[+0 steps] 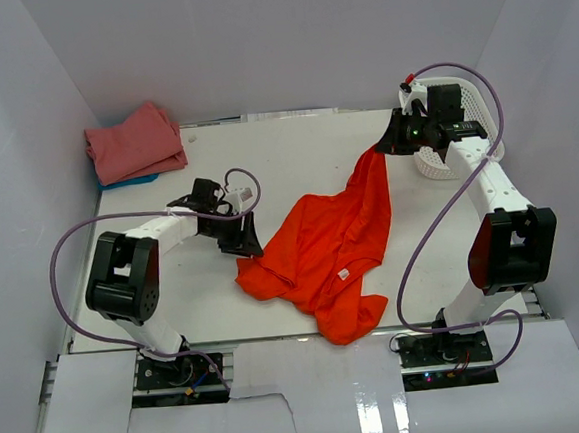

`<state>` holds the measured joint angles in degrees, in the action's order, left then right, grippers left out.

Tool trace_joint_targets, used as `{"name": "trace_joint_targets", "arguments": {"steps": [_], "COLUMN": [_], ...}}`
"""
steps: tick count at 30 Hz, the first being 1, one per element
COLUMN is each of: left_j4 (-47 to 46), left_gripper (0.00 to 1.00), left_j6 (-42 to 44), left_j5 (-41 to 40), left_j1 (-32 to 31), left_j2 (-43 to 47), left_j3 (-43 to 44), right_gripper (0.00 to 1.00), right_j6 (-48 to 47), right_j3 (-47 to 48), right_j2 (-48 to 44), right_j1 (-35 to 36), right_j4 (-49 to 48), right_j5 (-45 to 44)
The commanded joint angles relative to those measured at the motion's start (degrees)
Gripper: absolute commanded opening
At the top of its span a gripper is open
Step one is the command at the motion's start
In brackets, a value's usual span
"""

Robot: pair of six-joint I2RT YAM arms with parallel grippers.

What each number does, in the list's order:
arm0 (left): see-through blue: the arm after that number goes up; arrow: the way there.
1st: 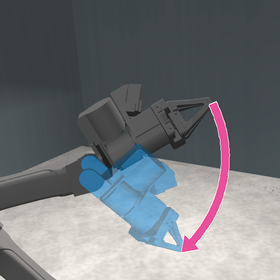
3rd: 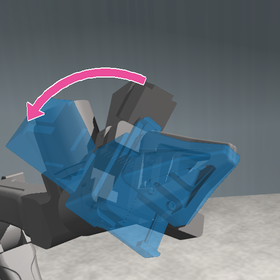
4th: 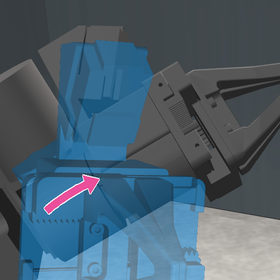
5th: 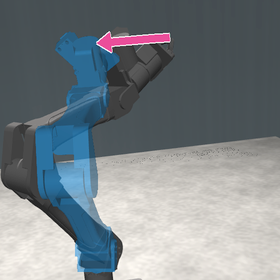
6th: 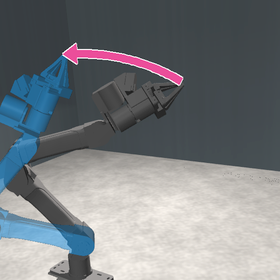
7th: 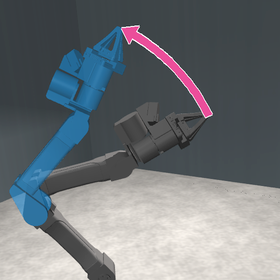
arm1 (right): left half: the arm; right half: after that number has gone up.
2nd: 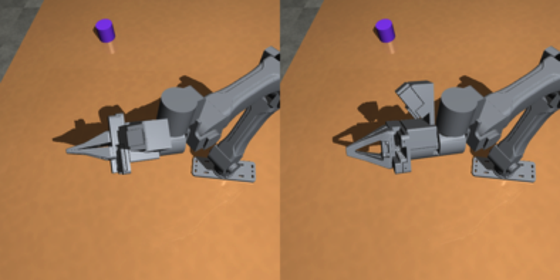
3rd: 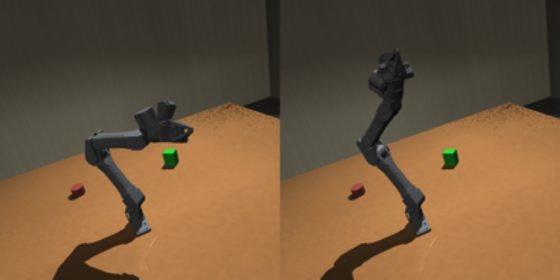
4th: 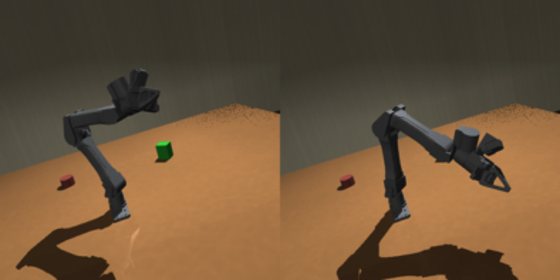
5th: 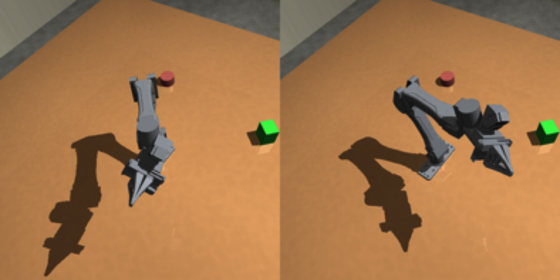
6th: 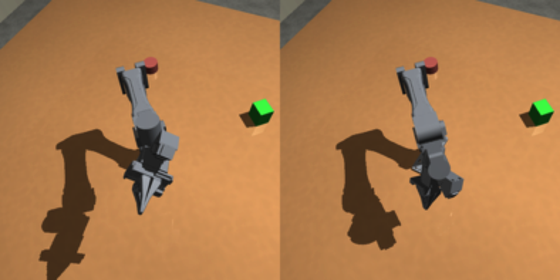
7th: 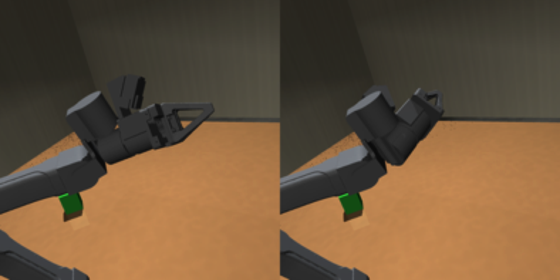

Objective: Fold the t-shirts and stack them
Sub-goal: Flatten out the tshirt

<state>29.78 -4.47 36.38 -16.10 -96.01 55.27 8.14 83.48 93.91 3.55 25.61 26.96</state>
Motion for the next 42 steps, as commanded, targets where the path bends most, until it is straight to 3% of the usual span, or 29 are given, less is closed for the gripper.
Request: {"name": "trace_joint_targets", "arguments": {"steps": [1,6,12,19,28,29,32,36,42], "left_j4": [-0.2,0.3,0.5,0.7,0.9,0.9,1.1,1.1,1.2], "left_gripper": [0.58,0.48,0.47,0.32,0.30,0.28,0.06,0.00,0.00], "left_j6": [0.6,1.0,0.8,0.4,0.6,0.9,1.4,1.4,0.3], "left_j5": [0.5,2.4,1.8,2.0,2.9,3.3,4.5,5.1,3.1], "left_j1": [-0.4,-0.5,-0.9,-1.0,-1.1,-1.0,-1.2,-1.2,-1.2], "left_j2": [-0.2,-2.0,-3.0,-4.4,-4.4,-4.4,-4.5,-4.5,-3.7], "left_j3": [1.1,1.7,2.1,3.0,3.4,3.3,3.4,3.4,5.2], "right_gripper": [0.08,0.08,0.08,0.08,0.08,0.08,0.08,0.08,0.08], "right_j6": [-1.2,-1.3,-1.4,-1.5,-1.5,-1.5,-1.5,-1.5,-1.7], "right_j3": [2.5,2.3,2.3,2.5,2.7,2.6,2.6,2.6,4.0], "right_j2": [0.3,0.5,0.4,0.6,0.9,0.9,0.8,0.8,1.5], "right_j1": [0.3,0.3,0.3,0.4,0.3,0.3,0.4,0.4,0.5], "right_j4": [-0.2,-0.2,-0.1,0.1,0.1,0.1,0.1,0.2,1.9], "right_j5": [-0.1,0.0,0.0,0.2,0.2,0.3,0.3,0.1,-0.2]}}
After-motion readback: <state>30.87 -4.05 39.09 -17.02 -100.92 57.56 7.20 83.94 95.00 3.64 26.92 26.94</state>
